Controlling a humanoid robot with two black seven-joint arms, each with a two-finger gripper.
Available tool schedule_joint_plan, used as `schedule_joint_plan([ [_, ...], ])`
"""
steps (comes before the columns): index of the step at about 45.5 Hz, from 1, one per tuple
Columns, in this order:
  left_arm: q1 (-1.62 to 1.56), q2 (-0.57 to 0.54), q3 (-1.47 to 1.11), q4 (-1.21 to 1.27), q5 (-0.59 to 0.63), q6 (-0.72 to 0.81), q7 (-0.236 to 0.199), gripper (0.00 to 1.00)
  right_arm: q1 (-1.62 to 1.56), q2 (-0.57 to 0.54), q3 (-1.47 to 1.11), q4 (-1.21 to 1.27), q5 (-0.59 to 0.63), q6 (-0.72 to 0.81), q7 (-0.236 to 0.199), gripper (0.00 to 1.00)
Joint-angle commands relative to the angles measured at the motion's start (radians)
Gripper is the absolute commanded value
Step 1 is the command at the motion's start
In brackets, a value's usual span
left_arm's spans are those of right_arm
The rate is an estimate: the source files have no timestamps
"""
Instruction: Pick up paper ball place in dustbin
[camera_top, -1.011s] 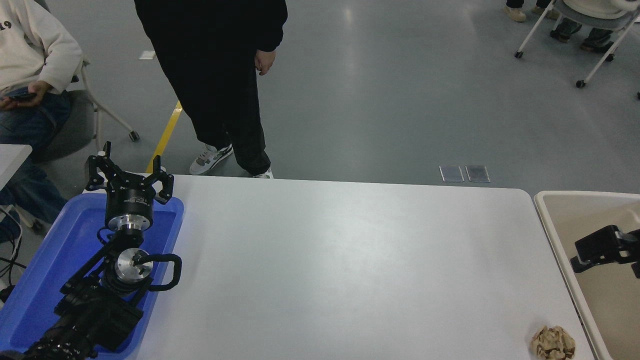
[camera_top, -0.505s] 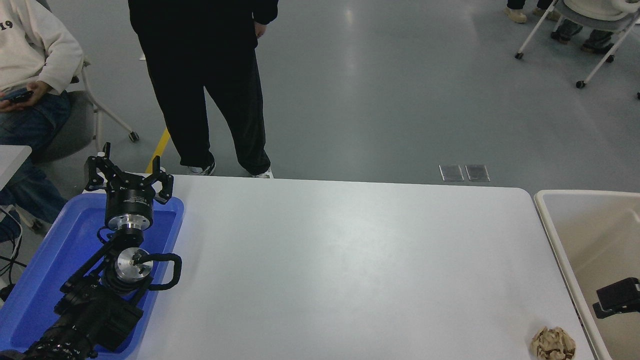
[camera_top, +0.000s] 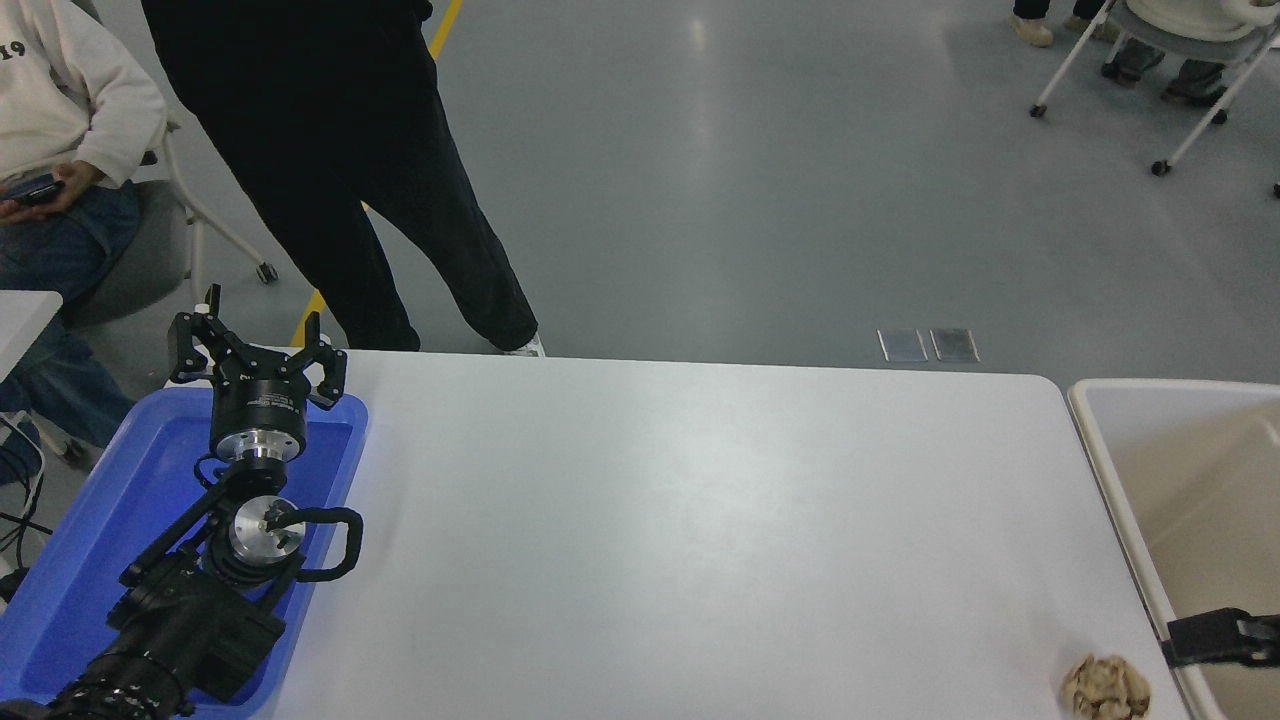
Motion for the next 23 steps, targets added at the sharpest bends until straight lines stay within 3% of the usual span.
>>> schedule_joint_plan([
  [1, 0.0, 0.0, 0.0, 0.0, 0.0, 0.0, 0.0, 0.99, -0.163, 0.051, 0.097, -0.04, 0.0, -0.106, 0.001, 1.0],
  [23, 0.0, 0.0, 0.0, -0.001, 0.0, 0.0, 0.0, 0.99, -0.429, 0.165, 0.304, -0.15, 0.006, -0.143, 0.001, 1.0],
])
